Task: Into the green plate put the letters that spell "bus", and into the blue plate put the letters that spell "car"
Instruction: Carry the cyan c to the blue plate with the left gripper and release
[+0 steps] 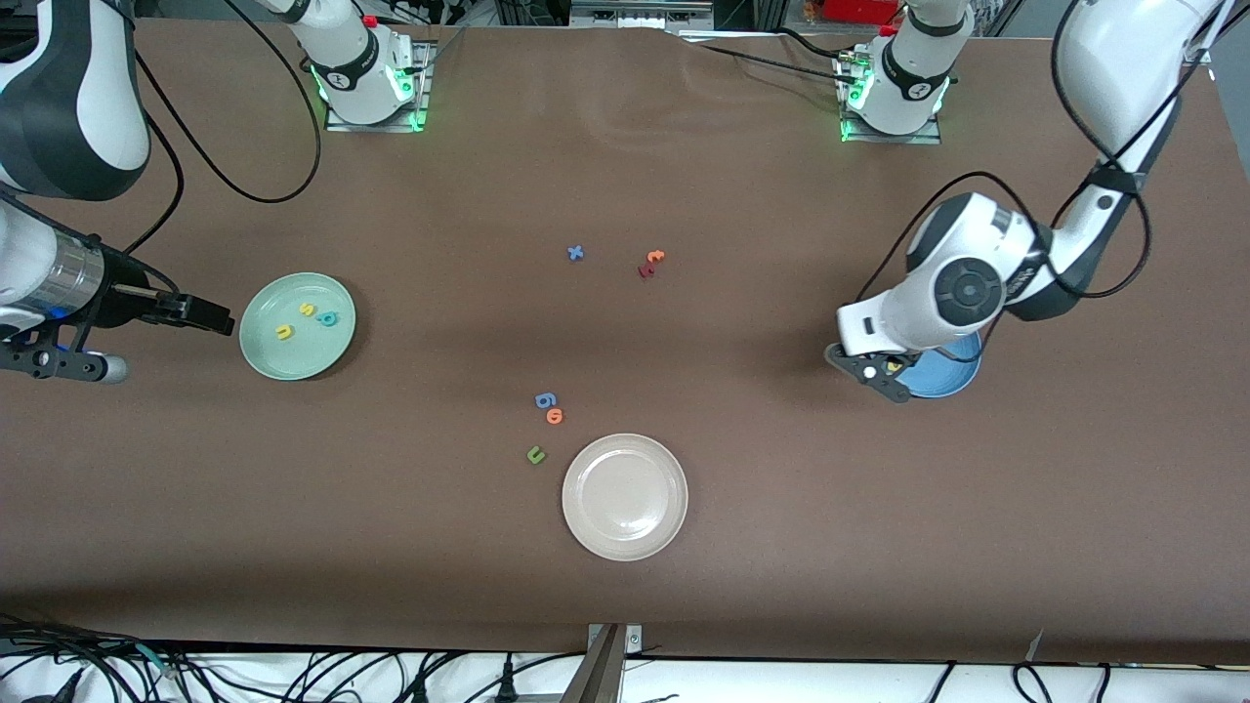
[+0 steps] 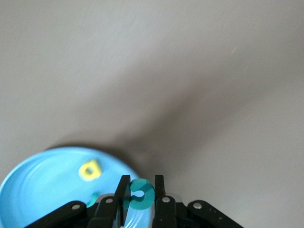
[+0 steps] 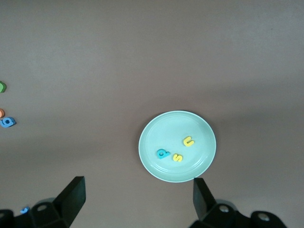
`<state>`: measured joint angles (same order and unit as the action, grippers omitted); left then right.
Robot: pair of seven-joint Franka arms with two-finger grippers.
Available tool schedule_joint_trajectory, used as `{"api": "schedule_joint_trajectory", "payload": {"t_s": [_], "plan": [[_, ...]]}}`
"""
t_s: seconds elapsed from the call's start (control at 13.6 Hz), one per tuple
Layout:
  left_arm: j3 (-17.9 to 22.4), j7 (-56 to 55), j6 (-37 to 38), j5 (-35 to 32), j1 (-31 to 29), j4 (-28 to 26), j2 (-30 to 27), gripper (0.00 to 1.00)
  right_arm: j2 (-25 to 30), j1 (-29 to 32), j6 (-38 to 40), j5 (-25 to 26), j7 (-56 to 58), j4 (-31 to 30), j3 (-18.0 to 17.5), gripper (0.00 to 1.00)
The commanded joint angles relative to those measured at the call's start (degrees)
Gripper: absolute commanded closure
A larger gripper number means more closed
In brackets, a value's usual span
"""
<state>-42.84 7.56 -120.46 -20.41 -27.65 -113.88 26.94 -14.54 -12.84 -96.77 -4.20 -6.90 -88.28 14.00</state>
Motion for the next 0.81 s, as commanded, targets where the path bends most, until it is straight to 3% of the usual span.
{"api": "schedule_joint_trajectory", "payload": {"t_s": [0.0, 0.29, 0.37, 0.44, 0.51, 0.74], "plan": [[-1.2, 5.2, -0.7, -2.0, -4.7, -3.4, -3.3, 0.84, 0.1, 0.3, 1.2, 0.8, 0.2, 0.8, -0.1, 0.0], [-0.8, 6.4, -1.3, -2.9, -7.2, -3.3, -1.6, 0.83, 0.1, 0.2, 1.2, 0.7, 0.2, 0.8, -0.1, 0.0], [-0.7, 6.4, -1.4, -3.8, -7.6, -3.2, -1.1, 0.78, 0.1, 0.3, 1.2, 0.8, 0.2, 0.8, -0.1, 0.0], [-0.7, 6.4, -1.2, -3.8, -7.9, -2.8, -0.7, 0.36, 0.1, 0.2, 1.2, 0.8, 0.2, 0.8, -0.1, 0.0], [-0.7, 6.4, -0.8, -3.8, -8.5, -2.5, -0.7, 0.0, 0.1, 0.3, 1.4, 0.8, 0.2, 0.8, -0.1, 0.0], [-0.7, 6.1, 2.9, -2.7, -9.3, 1.7, -0.9, 0.0, 0.1, 0.2, 1.5, 0.8, 0.2, 0.8, -0.1, 0.0]]}}
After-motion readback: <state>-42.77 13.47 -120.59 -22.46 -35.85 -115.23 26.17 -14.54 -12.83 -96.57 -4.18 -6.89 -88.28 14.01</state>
